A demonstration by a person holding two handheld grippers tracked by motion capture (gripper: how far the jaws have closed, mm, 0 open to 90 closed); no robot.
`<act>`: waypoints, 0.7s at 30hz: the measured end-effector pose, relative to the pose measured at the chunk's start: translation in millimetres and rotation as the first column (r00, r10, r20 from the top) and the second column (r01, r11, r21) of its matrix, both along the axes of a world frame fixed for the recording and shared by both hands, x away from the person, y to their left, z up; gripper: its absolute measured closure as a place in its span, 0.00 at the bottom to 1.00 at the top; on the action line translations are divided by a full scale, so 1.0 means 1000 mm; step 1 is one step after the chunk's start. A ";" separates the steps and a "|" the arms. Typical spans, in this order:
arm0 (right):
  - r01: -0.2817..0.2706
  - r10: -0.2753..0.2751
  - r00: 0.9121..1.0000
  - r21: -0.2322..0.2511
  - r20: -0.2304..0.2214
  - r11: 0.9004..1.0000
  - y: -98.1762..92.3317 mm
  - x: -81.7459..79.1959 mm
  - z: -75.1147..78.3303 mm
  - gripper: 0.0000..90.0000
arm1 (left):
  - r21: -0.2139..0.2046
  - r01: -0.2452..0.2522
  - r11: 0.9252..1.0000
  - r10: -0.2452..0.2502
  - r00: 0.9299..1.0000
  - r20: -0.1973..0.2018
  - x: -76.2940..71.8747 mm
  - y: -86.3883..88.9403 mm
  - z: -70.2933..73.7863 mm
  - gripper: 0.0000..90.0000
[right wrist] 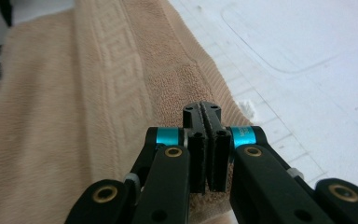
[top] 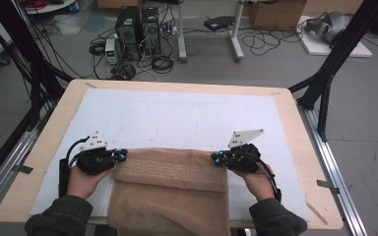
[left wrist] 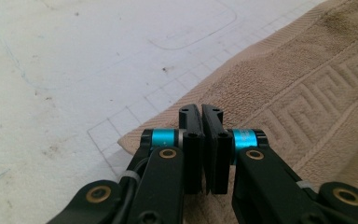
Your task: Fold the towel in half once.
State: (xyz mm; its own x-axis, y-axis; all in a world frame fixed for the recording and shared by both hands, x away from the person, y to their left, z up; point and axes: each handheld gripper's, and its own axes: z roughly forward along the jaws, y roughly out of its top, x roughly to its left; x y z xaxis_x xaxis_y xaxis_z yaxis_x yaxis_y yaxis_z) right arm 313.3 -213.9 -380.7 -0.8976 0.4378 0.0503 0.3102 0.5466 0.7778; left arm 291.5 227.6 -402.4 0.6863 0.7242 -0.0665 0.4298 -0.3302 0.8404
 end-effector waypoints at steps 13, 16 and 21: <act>-0.129 0.130 0.991 0.011 -0.024 0.992 0.000 -0.069 -0.009 0.93 | -0.002 0.084 0.996 -0.084 0.996 -0.011 -0.078 0.019 -0.008 0.85; -0.078 0.078 0.997 0.026 0.001 0.997 -0.006 -0.057 -0.005 0.85 | 0.018 0.076 0.997 -0.076 0.997 -0.001 -0.066 0.024 0.002 0.77; 0.012 -0.013 1.000 -0.027 -0.025 1.000 -0.013 -0.023 -0.017 0.75 | 0.003 0.050 0.999 -0.050 0.999 0.023 -0.033 0.022 0.014 0.72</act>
State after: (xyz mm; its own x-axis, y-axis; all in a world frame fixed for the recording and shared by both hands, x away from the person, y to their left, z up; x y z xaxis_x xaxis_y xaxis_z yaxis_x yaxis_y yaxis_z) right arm 290.1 -226.5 -397.4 -0.8906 0.4506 0.0614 0.3368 0.5630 0.7547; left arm 258.9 250.1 -388.0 0.7227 0.6894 -0.0490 0.3938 -0.3525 0.8489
